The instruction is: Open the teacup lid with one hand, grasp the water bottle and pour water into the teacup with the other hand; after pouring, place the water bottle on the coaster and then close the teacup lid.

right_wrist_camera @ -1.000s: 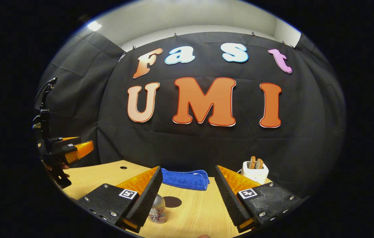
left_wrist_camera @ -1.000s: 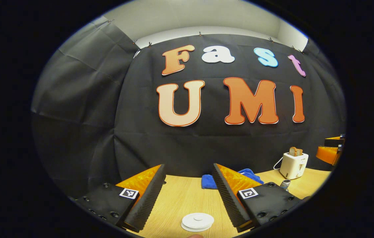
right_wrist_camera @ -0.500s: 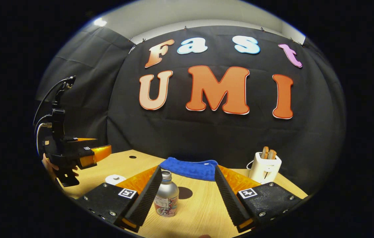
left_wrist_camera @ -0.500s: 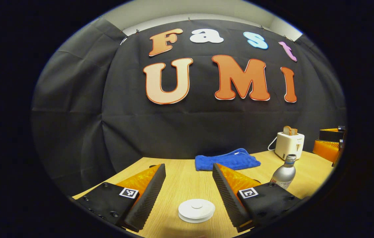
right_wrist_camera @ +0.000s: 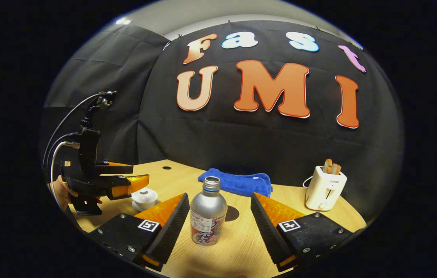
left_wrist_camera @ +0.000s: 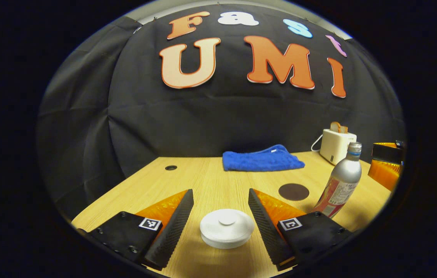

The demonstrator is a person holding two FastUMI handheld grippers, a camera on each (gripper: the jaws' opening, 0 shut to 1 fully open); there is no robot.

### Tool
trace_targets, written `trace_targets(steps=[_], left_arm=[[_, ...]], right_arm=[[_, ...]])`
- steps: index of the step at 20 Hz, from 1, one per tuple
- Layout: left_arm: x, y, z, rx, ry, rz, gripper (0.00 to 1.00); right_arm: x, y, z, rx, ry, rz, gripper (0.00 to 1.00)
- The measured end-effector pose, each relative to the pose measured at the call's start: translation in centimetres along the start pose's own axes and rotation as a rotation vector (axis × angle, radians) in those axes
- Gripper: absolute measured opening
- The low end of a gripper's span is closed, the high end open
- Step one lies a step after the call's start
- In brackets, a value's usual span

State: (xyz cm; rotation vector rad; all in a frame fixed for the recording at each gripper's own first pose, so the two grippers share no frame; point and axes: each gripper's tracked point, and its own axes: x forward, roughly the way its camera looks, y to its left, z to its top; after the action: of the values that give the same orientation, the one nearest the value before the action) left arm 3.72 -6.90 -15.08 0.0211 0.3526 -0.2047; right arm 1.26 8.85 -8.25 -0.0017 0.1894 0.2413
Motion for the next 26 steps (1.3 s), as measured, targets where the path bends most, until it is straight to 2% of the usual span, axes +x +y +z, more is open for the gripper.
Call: trace_targets(steps=[1,3,4,6,7,8,9,15,16,17,18,19,22,24,26], left_arm=[[0.2,-0.1,-0.6,0.002,0.017,-0.004,0.92],[0.9,-0.1,-1.7,0.001,0.05,-0.01,0.95],[1.2,-0.1,-2.3,-0.002,0.065,-0.013,0.92],[1.7,-0.3,-3.3,0.004,0.09,-0.016,0.91],[1.9,-0.3,-3.6,0.009,0.099,-0.016,0.84],[2.0,-0.4,-3.8,0.014,0.108,-0.02,0.85],[2.0,-0.6,-3.9,0.011,0.108,-0.024,0.82],[2.6,-1.0,-3.2,0.015,0.094,-0.035,0.58],[2.6,-1.0,-3.3,0.018,0.099,-0.036,0.41],[2.5,-1.1,-3.4,0.024,0.104,-0.041,0.33],[2.6,-1.1,-3.3,0.02,0.093,-0.039,0.36],[2.8,-0.9,-2.9,0.009,0.086,-0.034,0.31],[2.2,-0.8,-2.3,0.0,0.061,-0.026,0.3],[2.0,-0.2,-1.3,0.007,0.025,-0.005,0.3],[1.5,0.2,-0.5,0.016,0.001,0.004,0.3]], right_arm=[[0.3,0.3,-0.6,0.0,0.015,0.009,0.96],[0.7,0.6,-1.4,-0.004,0.036,0.019,0.96],[1.1,0.8,-1.8,-0.006,0.044,0.025,0.96],[1.7,1.0,-2.5,-0.003,0.063,0.037,0.96],[2.0,1.1,-2.8,-0.001,0.074,0.04,0.96],[2.2,1.3,-3.2,0.001,0.083,0.045,0.96],[2.6,1.4,-3.6,0.002,0.092,0.049,0.96],[3.7,1.6,-5.5,0.008,0.145,0.06,0.96],[3.9,1.6,-5.7,0.008,0.152,0.059,0.96],[4.0,1.6,-5.9,0.004,0.161,0.061,0.96],[4.2,1.6,-6.2,0.0,0.168,0.058,0.96],[4.3,1.5,-6.3,-0.003,0.174,0.057,0.96],[4.8,1.8,-6.7,-0.007,0.187,0.06,0.96],[5.0,2.1,-6.5,-0.011,0.193,0.067,0.94],[5.2,2.3,-6.4,-0.028,0.203,0.073,0.87]])
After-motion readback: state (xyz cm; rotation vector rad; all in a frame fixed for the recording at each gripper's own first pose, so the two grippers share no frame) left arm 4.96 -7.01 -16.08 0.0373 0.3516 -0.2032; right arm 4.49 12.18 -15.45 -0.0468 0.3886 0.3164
